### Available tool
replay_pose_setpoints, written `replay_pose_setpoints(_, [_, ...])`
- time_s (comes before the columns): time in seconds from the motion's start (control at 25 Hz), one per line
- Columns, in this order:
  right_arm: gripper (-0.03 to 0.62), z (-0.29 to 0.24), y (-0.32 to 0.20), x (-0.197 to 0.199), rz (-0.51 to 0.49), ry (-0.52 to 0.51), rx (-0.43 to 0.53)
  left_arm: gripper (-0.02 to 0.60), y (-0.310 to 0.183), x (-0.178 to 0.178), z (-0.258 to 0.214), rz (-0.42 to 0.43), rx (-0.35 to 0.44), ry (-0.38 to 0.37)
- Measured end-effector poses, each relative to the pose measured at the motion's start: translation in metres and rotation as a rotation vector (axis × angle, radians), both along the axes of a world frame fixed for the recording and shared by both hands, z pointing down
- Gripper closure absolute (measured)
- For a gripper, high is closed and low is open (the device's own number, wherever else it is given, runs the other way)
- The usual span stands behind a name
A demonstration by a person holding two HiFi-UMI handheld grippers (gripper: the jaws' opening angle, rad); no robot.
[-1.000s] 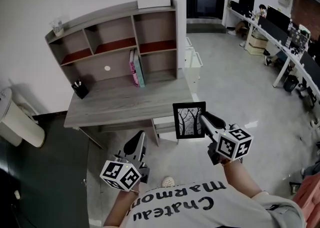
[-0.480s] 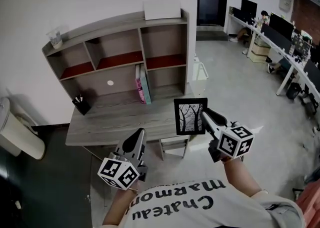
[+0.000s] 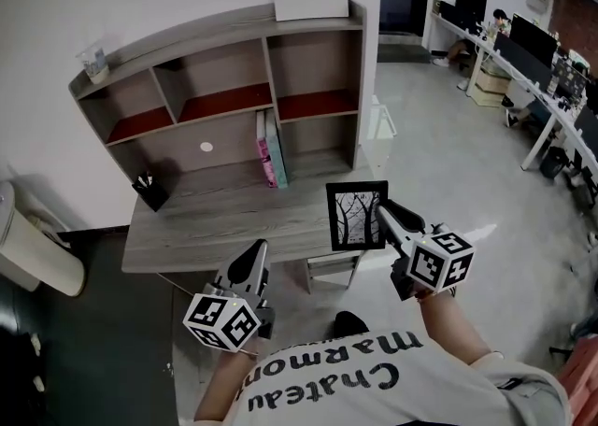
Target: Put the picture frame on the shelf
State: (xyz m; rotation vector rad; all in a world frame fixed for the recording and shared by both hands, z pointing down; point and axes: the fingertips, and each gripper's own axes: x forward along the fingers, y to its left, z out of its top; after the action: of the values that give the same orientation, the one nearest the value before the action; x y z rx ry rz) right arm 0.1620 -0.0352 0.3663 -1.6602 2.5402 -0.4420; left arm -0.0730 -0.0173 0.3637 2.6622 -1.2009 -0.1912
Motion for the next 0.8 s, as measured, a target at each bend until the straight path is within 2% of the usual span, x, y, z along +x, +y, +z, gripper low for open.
replay_pose_setpoints(0.32, [0.505,-0.003,-0.053,-0.022,0.014,-0.004,-0.019,0.565,-0.049,-0.021,-0.003,0.035,-0.029,0.029])
replay_pose_setpoints(0.6, [0.505,0.002,-0.097,-0.022,0.010,-0.033,-0.013,0.565,-0.091,-0.037,0.000,-0.034,-0.044,-0.009])
replay_pose_setpoints(0.8, [0.506,-0.015,-0.141,-0.026,0.001,-0.036,0.014,0.565,-0.128,-0.046,-0.017,-0.055,-0.016,-0.017])
